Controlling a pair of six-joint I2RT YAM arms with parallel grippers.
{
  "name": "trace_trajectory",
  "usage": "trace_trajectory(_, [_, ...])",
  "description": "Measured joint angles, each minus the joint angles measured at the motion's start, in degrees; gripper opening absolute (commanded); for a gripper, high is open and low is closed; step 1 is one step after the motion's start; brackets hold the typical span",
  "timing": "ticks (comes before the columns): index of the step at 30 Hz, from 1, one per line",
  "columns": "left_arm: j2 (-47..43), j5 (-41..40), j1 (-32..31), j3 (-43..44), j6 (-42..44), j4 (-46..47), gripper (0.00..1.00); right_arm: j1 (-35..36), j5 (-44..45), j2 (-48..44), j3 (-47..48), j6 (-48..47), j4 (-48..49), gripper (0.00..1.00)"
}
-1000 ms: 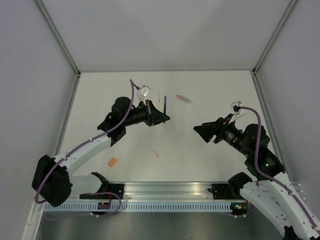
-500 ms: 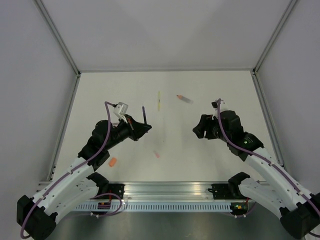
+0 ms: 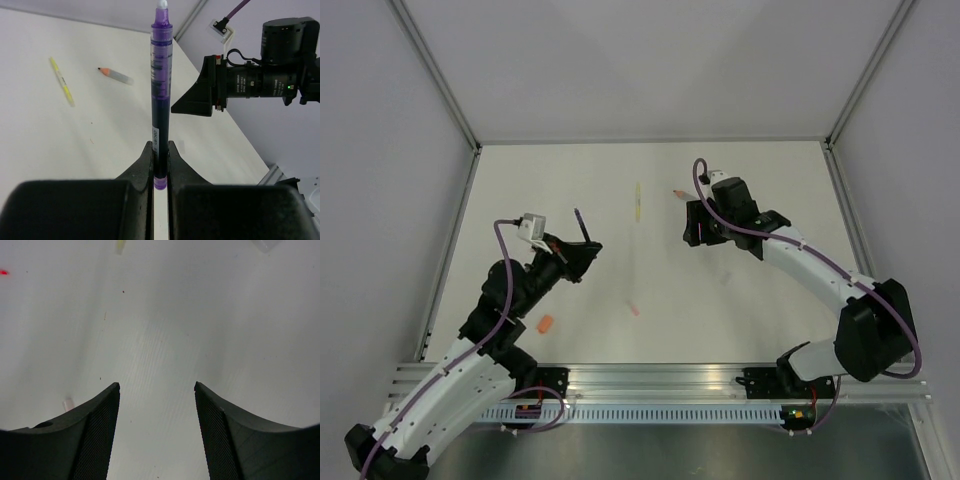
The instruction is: Insert the pens into the pen caps
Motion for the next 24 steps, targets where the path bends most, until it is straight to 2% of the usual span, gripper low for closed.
trace_trajectory(7, [-2.47,-7.37,0.0,-0.37,0.09,-1.22,0.02,0.74,0.02,7.8,5.49,0.04,3.26,0.65])
trace_trajectory(13, [2.93,-7.21,0.0,-0.44,0.15,-1.2,0.02,0.98,4.09,9.66,5.84,-0.15,2.49,0.67])
trace_trajectory(18, [5.27,-6.86,0.0,-0.44,0.15,-1.62,0.02,0.98,10.45,10.91,6.45,0.66,0.81,0.64])
trace_trajectory(24, [4.74,-9.11,0.0,-0.44,0.11,-3.34,0.02,1.49,9.86,14.82,7.45,0.7,0.15,0.64])
